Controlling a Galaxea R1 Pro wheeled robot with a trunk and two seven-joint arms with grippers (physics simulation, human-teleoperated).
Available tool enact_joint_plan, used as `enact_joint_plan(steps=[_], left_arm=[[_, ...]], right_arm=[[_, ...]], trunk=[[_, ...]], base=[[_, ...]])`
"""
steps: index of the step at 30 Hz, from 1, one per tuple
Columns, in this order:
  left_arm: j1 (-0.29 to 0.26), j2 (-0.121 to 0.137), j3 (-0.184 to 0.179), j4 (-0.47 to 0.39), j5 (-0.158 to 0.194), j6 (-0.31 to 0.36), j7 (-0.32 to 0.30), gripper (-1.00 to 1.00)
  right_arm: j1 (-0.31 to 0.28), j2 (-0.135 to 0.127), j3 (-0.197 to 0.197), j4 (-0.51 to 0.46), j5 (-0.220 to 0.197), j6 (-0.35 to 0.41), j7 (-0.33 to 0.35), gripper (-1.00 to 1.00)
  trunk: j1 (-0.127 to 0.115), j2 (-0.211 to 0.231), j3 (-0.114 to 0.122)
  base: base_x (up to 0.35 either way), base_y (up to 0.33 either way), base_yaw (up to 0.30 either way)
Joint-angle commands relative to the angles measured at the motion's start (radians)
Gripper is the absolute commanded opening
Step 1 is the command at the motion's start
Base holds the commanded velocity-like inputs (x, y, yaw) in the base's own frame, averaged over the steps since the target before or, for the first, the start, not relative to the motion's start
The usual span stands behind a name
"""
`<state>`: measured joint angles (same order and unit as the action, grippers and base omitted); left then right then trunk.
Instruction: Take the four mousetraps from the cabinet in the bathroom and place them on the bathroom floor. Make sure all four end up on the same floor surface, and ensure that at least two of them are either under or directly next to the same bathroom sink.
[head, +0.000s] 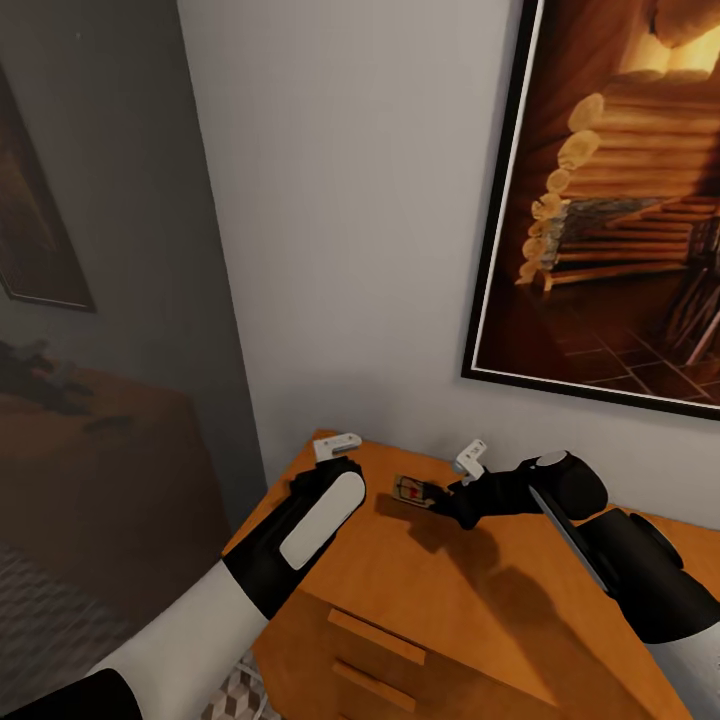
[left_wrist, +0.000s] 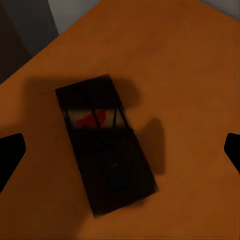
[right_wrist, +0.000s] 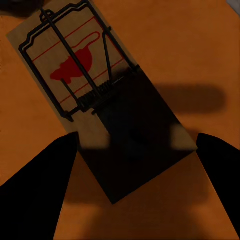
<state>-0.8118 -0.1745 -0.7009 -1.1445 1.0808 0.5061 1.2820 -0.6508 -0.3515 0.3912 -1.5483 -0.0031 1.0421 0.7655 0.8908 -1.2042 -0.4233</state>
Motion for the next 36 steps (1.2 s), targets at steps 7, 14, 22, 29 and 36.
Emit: enact_joint_plan(steps=[7,14,22,29,36], left_arm=[[-0.001,0.0,-0.002,0.04,0.004,0.008,0.007,1.0],[-0.001,0.0,0.002,0.089,0.0,0.005,0.003,1.0],[-0.001,0.0,0.007,0.099,-0.003,0.01,0.002,1.0],[-0.001,0.0,0.008,0.101,-0.002,0.009,-0.004,1.0],[-0.001,0.0,0.01,0.132,-0.004,0.008,-0.042,1.0]], right_arm=[[-0.001,0.0,0.002,0.0,0.0,0.005,0.002,-1.0],[-0.001,0.0,0.003,0.0,0.0,0.005,0.002,-1.0],[-0.001,0.0,0.004,0.0,0.0,0.005,0.002,-1.0],[-0.001,0.0,0.005,0.0,0.0,0.005,0.002,-1.0],[-0.001,0.0,0.005,0.0,0.0,0.005,0.001,-1.0]], trunk=[[0.0,-0.001,-0.001],[0.0,-0.001,-0.001],[0.0,-0.001,-0.001],[0.0,-0.001,-0.001],[0.0,-0.001,-0.001]], base=[[0.0,0.0,0.0],[0.0,0.0,0.0],[0.0,0.0,0.0],[0.0,0.0,0.0],[0.0,0.0,0.0]])
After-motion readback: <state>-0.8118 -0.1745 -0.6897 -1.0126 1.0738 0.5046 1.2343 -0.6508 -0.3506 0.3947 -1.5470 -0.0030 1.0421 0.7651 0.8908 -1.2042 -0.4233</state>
